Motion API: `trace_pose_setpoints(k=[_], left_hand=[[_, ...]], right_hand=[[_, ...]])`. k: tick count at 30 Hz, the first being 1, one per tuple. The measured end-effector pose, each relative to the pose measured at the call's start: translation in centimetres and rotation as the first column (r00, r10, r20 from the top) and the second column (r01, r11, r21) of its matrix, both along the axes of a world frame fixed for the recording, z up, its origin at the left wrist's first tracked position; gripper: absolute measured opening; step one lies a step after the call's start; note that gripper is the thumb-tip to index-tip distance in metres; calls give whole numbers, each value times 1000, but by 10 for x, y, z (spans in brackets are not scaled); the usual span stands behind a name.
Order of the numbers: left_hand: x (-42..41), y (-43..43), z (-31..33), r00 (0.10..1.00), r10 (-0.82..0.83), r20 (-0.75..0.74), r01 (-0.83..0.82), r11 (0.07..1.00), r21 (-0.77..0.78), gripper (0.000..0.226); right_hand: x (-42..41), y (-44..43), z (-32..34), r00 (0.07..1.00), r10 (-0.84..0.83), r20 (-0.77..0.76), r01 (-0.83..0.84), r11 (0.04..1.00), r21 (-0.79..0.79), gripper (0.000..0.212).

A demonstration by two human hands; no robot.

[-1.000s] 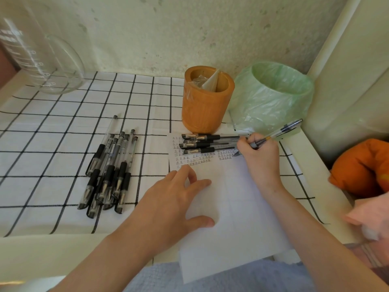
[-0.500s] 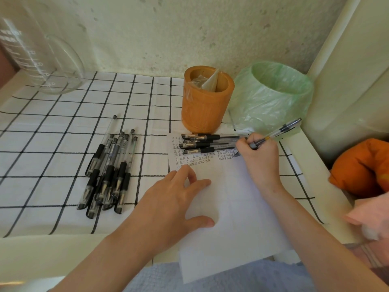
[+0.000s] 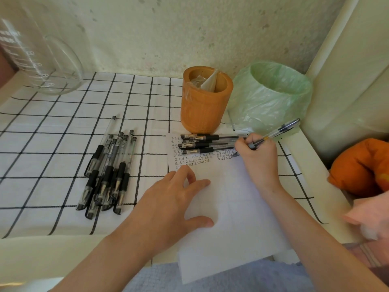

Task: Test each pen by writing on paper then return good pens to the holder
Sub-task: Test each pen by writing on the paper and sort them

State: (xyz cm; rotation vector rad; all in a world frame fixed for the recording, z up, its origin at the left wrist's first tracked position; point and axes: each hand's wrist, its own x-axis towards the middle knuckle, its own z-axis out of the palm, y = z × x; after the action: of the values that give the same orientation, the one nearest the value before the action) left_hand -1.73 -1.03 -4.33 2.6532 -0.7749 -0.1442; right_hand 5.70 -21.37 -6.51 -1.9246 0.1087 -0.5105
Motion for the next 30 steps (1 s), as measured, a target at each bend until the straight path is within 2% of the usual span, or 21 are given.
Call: trace_pose_setpoints(k=[30], left_hand=[[1,0,0,1000,5,2,-5,1000,-1,75]], right_hand=[[0,0,1,1000,7,7,-7,1000,-9,49]])
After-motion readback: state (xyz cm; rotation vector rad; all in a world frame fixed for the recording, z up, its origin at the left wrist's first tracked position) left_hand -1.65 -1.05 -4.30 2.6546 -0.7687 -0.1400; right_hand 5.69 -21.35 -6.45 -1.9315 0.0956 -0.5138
